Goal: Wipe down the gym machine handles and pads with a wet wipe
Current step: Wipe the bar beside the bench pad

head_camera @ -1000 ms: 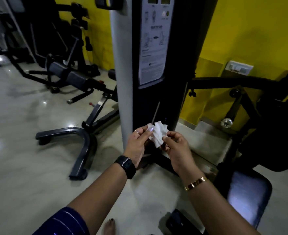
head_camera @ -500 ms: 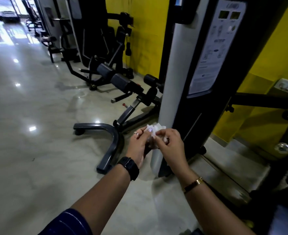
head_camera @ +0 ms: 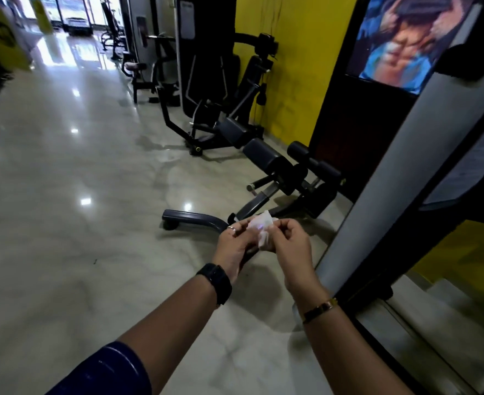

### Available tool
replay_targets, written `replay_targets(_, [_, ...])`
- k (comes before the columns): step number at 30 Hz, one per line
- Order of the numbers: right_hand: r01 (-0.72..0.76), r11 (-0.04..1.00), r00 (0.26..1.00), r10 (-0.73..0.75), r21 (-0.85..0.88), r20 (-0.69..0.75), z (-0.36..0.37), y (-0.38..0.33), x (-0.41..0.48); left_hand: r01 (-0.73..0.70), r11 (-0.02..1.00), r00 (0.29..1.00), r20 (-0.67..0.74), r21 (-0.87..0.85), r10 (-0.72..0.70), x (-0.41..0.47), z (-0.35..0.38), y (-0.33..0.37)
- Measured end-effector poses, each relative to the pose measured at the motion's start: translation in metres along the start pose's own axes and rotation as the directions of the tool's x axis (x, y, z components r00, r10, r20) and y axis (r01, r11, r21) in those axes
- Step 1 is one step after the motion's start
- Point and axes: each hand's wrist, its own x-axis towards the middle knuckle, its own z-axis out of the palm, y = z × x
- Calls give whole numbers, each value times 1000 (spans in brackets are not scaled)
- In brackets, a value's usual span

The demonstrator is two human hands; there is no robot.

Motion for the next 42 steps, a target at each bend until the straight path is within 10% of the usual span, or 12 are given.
replay_targets(18, [22,999,1000,-22,50,3,125,8,93,-91,994,989,-122,-55,84,92,-87,58])
replay_targets(31, [-387,836,919,313,388,241,153,19,274,87,989,995,-60,119,-81,275,-83,103])
replay_targets(42, [-443,713,894,394,543,213,147,17,381,146,989,985,-89,0,-145,387,-54,118])
